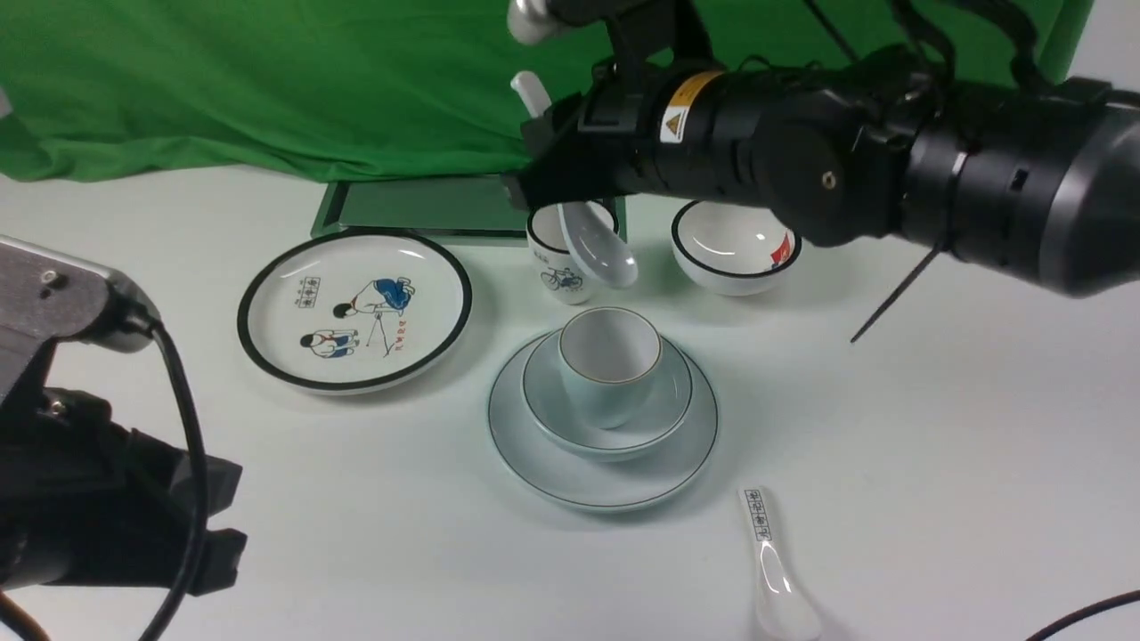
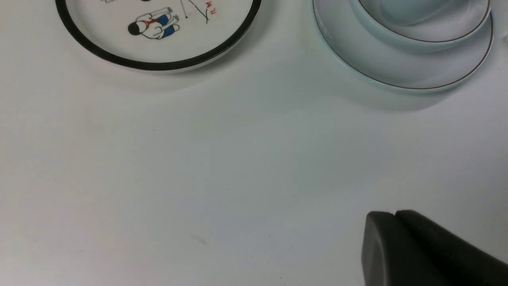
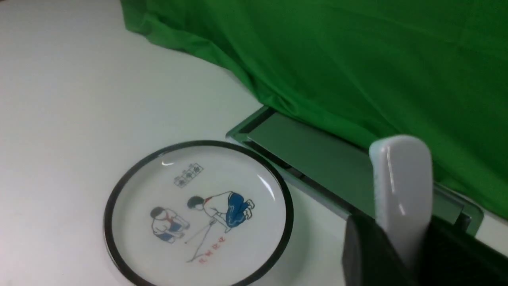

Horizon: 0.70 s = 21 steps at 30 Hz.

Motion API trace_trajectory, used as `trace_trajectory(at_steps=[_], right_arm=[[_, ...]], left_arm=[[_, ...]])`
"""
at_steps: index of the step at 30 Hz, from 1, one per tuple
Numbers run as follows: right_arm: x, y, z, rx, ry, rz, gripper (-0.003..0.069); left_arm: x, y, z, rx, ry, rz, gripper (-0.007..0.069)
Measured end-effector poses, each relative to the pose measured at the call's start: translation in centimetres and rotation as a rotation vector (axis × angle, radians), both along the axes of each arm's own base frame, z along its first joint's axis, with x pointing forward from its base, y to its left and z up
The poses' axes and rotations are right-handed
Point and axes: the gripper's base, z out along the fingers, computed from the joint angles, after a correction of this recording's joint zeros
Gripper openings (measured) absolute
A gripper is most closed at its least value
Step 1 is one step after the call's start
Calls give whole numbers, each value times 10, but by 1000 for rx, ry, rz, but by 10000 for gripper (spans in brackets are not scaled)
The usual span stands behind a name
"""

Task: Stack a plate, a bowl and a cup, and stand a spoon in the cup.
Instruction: Use the right arm to put the blue soup spoon into the blue teacup in the middle

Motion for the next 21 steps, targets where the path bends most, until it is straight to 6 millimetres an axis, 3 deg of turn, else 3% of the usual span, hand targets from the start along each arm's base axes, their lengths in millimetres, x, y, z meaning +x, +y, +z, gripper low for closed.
trace_trajectory(at_steps=[11,21], right_arm=[[-22,-20,-43,228,-178,-40,164],[-28,-25,-70,212,-211,-34,164]], left_arm=[[-1,1,-1,17,13,-2,-36],[3,1,2,16,-47,2,-36]])
